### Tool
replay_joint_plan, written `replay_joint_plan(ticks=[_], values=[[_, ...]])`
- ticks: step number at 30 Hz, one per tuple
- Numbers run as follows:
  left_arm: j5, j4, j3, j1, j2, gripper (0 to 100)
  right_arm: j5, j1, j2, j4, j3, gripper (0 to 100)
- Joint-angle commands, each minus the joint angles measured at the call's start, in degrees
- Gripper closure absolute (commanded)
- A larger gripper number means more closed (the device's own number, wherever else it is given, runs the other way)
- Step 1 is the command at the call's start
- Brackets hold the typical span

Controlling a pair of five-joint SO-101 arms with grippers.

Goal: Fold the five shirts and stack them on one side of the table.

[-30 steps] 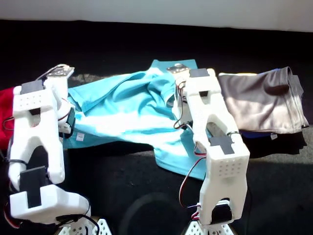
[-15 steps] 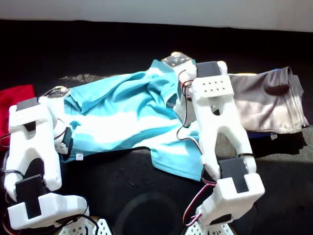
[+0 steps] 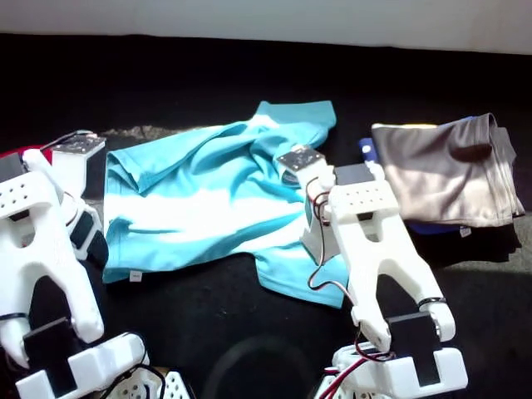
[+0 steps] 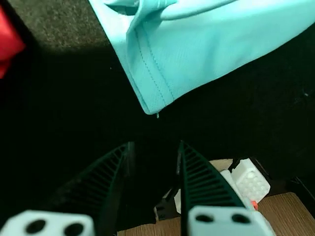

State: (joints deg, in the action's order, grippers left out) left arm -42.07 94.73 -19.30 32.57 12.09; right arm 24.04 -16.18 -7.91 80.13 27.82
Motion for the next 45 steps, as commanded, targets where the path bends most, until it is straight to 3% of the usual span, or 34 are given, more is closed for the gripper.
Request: replay_joint_plan(ticks=[1, 4, 8, 15, 20, 24, 34, 38, 45], values=[[-5.5, -2.2, -0.7, -2.2, 4.5, 84, 0.4, -0.4, -3.0, -0.5, 0.1, 80.4], [-9.5, -9.2, -8.9, -4.1, 4.9, 84, 0.4, -0.4, -3.0, -0.5, 0.1, 80.4], [-9.9, -18.5, -18.7, -7.6, 4.9, 84, 0.3, -0.4, -3.0, -0.5, 0.1, 80.4], [-9.8, -33.5, -30.9, -7.9, 4.9, 84, 0.3, -0.4, -3.4, -0.1, 0.1, 80.4], [-3.3, -40.3, -33.8, -3.6, 5.1, 84, 0.3, -0.4, -3.4, 0.0, 0.3, 80.4], [3.5, -38.4, -32.0, -2.9, 5.4, 84, 0.3, -0.4, -3.1, -0.3, 0.1, 80.4], [3.6, -33.3, -31.3, -2.9, 5.4, 84, 0.3, -0.5, -3.6, 0.1, 0.5, 80.4], [3.9, -28.5, -28.3, -3.0, 5.4, 99, 0.3, -0.4, -3.6, 0.4, 0.6, 81.6], [5.5, -28.1, -27.6, -3.1, 5.4, 99, 0.2, -0.7, -3.6, 0.5, 0.3, 81.8]])
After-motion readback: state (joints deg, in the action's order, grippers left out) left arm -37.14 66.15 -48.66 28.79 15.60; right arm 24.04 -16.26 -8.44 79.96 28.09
